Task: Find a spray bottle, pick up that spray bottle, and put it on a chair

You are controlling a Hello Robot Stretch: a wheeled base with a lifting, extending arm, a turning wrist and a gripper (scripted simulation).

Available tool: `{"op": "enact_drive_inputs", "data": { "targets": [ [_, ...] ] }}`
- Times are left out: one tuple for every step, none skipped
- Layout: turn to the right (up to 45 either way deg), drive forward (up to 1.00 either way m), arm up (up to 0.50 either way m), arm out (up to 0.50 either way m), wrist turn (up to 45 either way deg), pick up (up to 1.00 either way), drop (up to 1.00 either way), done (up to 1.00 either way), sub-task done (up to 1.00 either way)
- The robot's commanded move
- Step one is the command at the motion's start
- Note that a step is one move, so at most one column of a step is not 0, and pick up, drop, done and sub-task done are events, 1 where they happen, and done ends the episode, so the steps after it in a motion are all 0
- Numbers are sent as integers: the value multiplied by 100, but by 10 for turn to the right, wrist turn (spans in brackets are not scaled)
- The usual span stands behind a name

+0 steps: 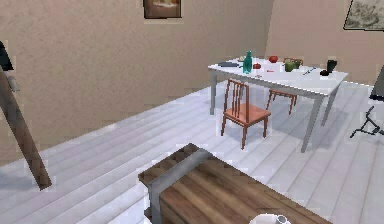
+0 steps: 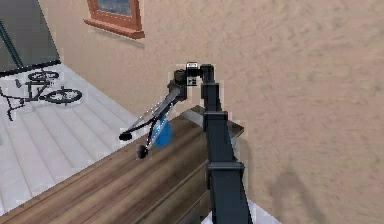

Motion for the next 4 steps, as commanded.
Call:
{"op": "enact_drive_inputs", "data": {
  "targets": [
    [0, 0, 0, 0, 450, 0, 0, 0, 0],
    [0, 0, 0, 0, 390, 0, 0, 0, 0],
    [0, 0, -30, 0, 0, 0, 0, 0, 0],
    [0, 0, 0, 0, 0, 100, 0, 0, 0]
  ]
}}
